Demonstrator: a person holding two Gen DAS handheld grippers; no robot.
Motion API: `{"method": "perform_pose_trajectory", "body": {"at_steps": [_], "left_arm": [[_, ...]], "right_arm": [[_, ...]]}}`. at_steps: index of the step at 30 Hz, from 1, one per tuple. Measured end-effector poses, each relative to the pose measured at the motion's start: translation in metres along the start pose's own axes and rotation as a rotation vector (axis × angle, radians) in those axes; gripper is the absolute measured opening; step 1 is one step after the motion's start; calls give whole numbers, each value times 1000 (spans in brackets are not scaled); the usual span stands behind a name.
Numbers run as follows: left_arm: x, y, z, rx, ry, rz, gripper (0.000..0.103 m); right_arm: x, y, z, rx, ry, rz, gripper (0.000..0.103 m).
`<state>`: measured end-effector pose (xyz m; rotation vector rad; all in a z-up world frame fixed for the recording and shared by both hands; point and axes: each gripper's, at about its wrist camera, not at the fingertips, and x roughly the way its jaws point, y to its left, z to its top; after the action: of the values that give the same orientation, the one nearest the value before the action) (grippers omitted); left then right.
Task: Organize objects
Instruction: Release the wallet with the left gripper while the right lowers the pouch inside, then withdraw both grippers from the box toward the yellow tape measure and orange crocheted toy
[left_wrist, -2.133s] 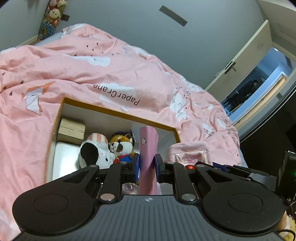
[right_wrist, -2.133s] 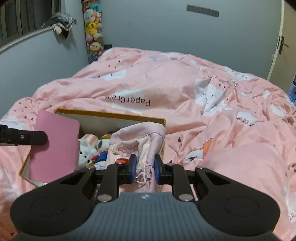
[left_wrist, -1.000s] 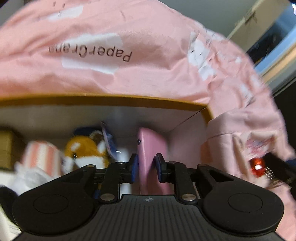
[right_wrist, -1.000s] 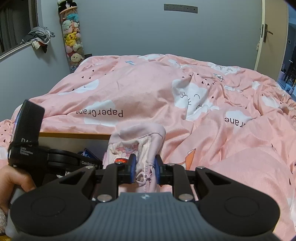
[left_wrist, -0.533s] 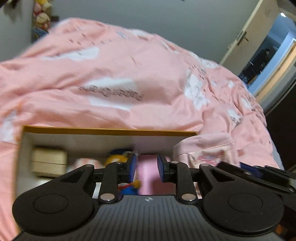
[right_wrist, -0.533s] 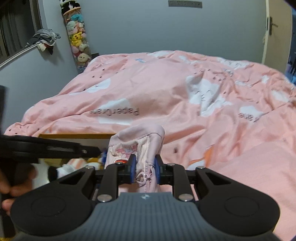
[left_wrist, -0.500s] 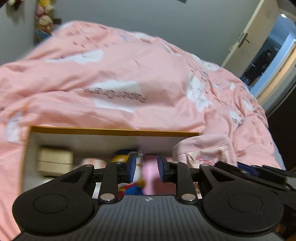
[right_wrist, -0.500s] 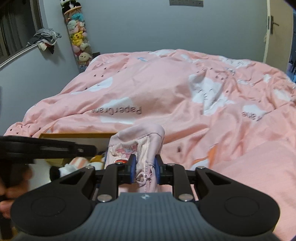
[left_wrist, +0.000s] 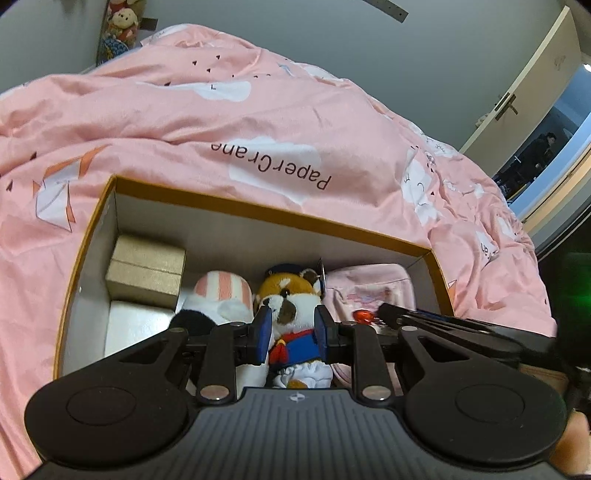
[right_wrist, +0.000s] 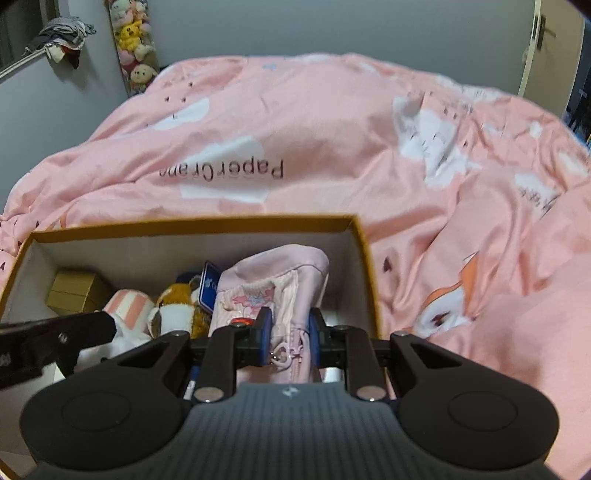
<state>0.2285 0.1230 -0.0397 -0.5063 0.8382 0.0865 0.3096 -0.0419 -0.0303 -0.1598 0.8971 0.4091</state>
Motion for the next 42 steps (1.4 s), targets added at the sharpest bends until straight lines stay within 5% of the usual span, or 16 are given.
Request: {"method": "perform_pose_trajectory", "body": {"at_steps": [11,15,24,32,42], "left_arm": [[3,-1,-6,27,16,8,27],[-1,-7,-9,71,20,59,27],[-60,-41,-27,199,-91,-30,27],[-95,-64,-87,340,-18,-127,27],[-73,-65,-147,441,121,-68,27]], "right_arm": [[20,14,3,-210,36,-87,26],[13,14,4,-254,3,-110,40],[-63,-1,-8,-231,-106,-20,43],[-139,-30,-90,-175,-113,96,36],[-125,-47,-183,-121,87,119,35]]}}
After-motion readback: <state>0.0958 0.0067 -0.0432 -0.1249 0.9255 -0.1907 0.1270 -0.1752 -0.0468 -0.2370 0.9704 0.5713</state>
